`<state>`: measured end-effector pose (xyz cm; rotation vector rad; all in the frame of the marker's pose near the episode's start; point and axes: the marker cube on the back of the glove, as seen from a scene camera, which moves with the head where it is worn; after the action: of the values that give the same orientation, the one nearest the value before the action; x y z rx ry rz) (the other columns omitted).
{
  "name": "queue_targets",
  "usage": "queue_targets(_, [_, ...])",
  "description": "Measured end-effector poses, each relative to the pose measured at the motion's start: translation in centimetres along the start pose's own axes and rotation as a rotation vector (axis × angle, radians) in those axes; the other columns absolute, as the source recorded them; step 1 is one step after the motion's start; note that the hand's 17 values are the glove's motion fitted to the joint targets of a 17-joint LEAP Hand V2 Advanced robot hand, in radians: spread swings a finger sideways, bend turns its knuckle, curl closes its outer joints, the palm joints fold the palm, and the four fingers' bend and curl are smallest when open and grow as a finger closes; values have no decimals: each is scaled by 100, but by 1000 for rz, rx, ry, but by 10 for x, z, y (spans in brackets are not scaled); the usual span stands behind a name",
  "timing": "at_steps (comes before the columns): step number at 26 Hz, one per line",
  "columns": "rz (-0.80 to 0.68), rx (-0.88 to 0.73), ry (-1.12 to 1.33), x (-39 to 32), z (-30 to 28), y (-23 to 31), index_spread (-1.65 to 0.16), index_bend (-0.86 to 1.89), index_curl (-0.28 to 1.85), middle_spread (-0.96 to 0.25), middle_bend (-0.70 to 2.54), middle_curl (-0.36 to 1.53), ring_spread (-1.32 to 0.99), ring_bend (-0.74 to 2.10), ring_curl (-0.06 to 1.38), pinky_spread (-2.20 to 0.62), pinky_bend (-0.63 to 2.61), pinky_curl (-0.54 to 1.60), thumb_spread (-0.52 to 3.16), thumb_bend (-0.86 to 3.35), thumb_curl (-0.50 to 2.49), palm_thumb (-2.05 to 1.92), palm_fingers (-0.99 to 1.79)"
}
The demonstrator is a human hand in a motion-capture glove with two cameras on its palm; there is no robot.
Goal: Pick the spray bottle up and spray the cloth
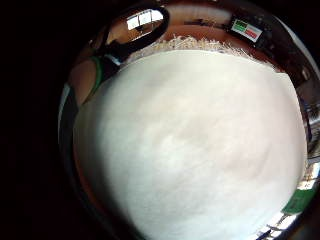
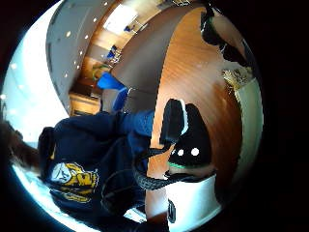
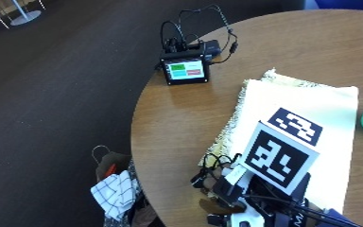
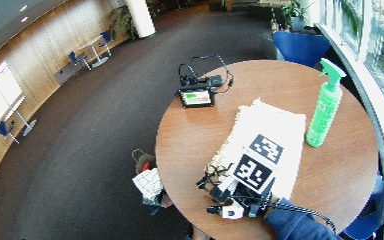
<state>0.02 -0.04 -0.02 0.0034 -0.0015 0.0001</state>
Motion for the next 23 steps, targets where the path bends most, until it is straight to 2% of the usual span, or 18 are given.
queue_targets(9, [12,-12,1,1,2,0,-28,15,18,-6,39,22,-13,45,23,8,25,18,86,32,18,51,87])
queue_targets(23, [-3,-42,-9,-3,7,-2,-31,13,23,-7,36,30,-15,42,29,8,20,24,114,26,27,54,87])
